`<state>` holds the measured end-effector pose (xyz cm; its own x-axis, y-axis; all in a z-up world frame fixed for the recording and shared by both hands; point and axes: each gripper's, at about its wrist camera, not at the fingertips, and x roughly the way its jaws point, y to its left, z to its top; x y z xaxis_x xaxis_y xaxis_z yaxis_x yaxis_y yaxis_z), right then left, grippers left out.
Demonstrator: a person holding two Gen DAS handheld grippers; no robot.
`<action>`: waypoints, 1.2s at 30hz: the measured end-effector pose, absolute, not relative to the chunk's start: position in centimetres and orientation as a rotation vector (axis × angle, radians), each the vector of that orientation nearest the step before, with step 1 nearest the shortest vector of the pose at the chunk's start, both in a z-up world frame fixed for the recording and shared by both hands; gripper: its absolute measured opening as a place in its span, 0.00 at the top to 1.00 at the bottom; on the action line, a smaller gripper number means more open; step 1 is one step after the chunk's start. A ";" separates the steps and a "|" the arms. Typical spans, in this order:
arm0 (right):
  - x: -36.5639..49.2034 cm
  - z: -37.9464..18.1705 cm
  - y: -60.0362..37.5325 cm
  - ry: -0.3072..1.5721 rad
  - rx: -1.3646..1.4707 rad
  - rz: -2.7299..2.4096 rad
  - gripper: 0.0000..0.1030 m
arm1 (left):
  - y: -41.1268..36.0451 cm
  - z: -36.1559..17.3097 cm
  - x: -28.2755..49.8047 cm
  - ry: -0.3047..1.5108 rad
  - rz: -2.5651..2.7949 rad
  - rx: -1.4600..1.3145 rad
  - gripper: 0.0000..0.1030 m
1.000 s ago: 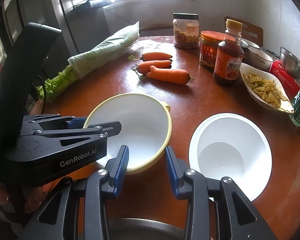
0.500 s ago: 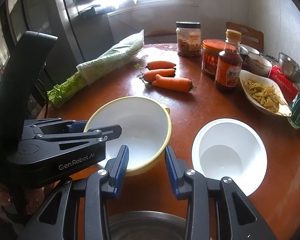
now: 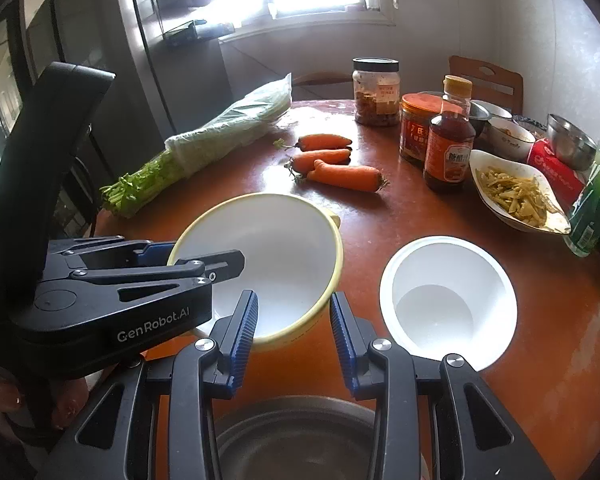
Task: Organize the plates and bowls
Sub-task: 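Lift the yellow bowl with the left tool, then carry the yellow bowl with the left tool and lower it onto the steel bowl stack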
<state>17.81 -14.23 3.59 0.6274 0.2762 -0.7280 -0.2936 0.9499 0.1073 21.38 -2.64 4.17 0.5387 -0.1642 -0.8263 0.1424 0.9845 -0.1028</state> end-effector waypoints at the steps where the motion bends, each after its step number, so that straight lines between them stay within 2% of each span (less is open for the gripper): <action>1: 17.7 3.6 -14.3 0.828 -0.022 0.326 0.62 | -2.8 4.3 21.2 0.981 -0.181 -0.019 0.68; 36: 7.5 4.9 -19.6 0.743 0.014 0.276 0.61 | -9.4 6.3 12.1 0.894 -0.229 0.075 0.68</action>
